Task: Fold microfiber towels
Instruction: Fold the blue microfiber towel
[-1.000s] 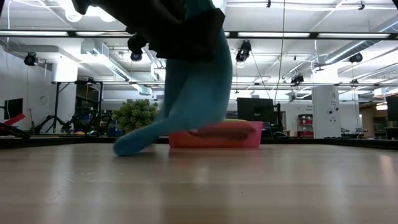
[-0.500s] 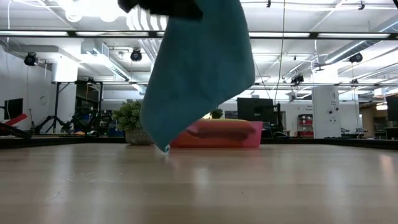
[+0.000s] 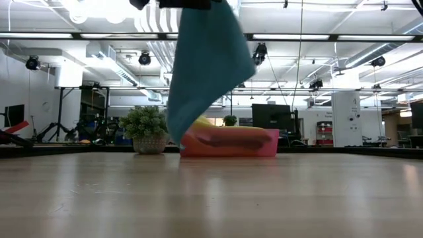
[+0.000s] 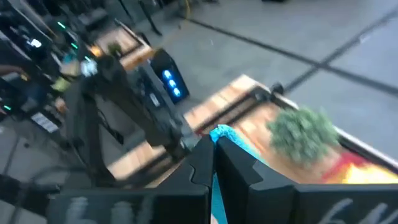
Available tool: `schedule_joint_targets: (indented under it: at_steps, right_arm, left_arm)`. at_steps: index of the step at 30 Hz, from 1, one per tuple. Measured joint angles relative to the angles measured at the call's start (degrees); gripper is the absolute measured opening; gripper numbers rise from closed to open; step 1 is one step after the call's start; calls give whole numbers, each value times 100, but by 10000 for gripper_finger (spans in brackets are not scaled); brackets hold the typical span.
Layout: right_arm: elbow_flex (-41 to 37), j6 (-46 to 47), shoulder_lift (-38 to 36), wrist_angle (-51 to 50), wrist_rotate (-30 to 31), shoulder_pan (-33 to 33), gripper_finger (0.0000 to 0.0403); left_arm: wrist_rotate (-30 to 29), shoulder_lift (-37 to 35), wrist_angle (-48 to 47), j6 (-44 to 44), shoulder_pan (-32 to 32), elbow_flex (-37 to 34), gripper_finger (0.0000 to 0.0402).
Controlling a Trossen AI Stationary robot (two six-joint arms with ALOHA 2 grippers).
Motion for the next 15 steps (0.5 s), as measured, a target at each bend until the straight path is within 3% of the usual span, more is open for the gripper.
schedule_joint_targets:
  at_steps: [7,11,15]
  right_arm:
    - [-33,-354,142,1022,130,2,9]
    - [-37,-358,149,1227,117,0,9]
    - [-37,-357,171,1291,54,2,9]
  left_arm:
    - [-1105,0,-2,-106,147,-27,249]
    - [-2004,0,-33,-312,297,-34,260]
    - [-2336,1,-52,-310,503,-62,260]
